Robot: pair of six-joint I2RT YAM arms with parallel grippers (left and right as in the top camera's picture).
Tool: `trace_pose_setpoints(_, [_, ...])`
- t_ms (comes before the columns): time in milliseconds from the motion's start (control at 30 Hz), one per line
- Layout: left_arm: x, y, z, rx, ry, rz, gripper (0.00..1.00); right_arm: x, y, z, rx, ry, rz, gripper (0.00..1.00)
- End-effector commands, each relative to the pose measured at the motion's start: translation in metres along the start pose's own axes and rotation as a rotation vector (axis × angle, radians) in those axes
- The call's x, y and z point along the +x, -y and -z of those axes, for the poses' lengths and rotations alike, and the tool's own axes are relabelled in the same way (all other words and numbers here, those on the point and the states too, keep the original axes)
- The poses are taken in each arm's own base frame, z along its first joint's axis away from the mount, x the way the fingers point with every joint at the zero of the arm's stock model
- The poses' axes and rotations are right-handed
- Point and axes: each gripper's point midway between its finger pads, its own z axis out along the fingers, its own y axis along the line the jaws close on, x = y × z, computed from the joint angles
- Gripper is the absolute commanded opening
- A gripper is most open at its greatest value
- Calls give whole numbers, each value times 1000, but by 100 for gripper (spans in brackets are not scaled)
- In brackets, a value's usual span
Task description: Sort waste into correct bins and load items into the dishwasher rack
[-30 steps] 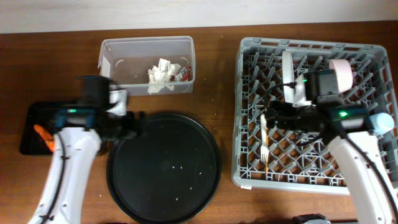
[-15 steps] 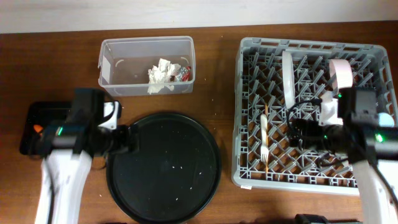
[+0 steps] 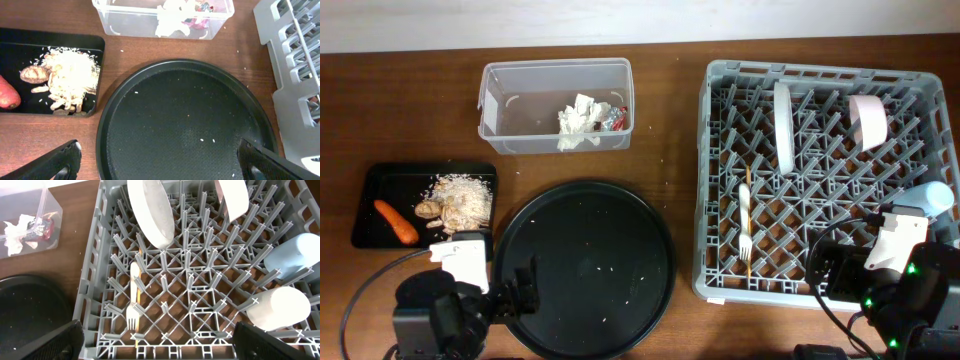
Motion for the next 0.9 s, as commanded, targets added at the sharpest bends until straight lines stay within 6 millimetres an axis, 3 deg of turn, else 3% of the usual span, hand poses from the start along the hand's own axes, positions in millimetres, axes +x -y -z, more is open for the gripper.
trace_pose_setpoints(0, [1,-1,-1,-4,0,-4,99,2,5,-2,24,-1,-3,98])
trace_pose_setpoints(300, [1,-1,-1,-5,0,-4,99,1,4,8,19,41,0,98])
trace_pose_setpoints(467, [1,-1,-1,-5,0,-4,99,-1,-11,21,-61,218,79,98])
trace_pose_setpoints(667, [1,-1,-1,-5,0,-4,99,13,-27,-18,-194,515,99,98])
trace_pose_setpoints(867, [1,-1,-1,-5,0,-4,100,3,-33,-55,-236,731,112,98])
